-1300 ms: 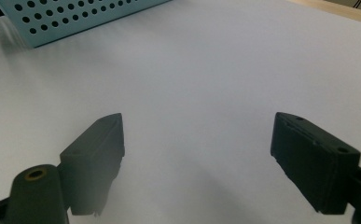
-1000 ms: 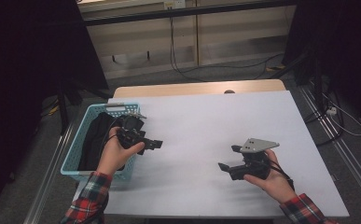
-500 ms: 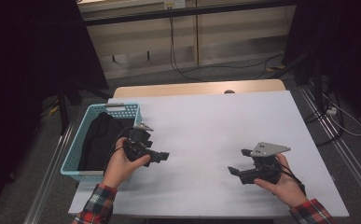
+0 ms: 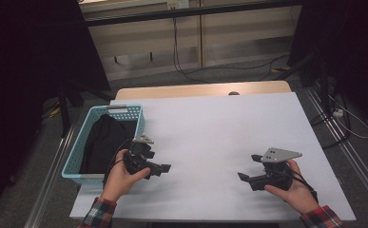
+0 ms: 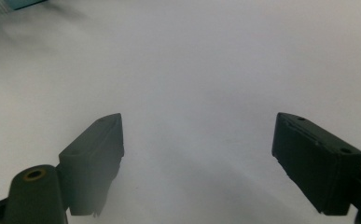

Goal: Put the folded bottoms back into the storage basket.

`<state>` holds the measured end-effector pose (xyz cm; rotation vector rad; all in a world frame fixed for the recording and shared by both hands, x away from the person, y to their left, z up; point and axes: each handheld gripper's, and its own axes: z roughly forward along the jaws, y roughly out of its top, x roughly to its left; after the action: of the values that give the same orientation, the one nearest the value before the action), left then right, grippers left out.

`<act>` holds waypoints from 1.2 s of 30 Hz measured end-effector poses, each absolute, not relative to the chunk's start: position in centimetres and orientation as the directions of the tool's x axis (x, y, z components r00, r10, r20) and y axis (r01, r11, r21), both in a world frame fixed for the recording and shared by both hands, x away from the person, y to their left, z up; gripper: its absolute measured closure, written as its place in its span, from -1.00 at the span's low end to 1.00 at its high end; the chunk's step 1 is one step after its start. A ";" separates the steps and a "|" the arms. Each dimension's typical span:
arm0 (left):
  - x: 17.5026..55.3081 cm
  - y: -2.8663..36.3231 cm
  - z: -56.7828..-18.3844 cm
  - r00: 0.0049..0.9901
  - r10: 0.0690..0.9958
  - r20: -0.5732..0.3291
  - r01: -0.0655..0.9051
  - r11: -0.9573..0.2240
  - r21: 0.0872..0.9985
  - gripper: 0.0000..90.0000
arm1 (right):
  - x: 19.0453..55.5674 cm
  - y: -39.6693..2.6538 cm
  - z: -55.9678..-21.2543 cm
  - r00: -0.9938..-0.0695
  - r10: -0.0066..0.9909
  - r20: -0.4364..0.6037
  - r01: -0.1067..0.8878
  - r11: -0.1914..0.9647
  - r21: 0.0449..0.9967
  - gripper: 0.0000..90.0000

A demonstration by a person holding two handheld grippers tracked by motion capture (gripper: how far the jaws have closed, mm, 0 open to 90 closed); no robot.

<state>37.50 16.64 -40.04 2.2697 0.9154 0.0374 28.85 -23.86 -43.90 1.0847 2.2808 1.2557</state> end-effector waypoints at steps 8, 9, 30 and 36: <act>37.0 16.9 -40.2 0.762 0.603 -0.236 0.597 -0.511 0.619 -0.78 | 28.7 -23.9 -43.9 -0.660 0.746 0.082 0.469 0.325 0.821 -0.63; 36.9 16.9 -40.2 0.766 0.599 -0.232 0.590 -0.514 0.623 -0.78 | 28.7 -24.0 -43.9 -0.661 0.746 0.083 0.469 0.324 0.822 -0.63; 35.7 16.9 -41.2 0.785 0.577 -0.226 0.571 -0.532 0.626 -0.84 | 27.7 -25.5 -44.2 -0.646 0.758 0.084 0.486 0.325 0.811 -0.64; 35.4 16.9 -41.4 0.790 0.570 -0.226 0.565 -0.535 0.629 -0.84 | 27.3 -25.9 -44.4 -0.645 0.761 0.073 0.490 0.338 0.803 -0.64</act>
<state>35.45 16.92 -41.37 2.2609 0.8358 0.0088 27.30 -25.92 -44.38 1.1139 2.2919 1.2085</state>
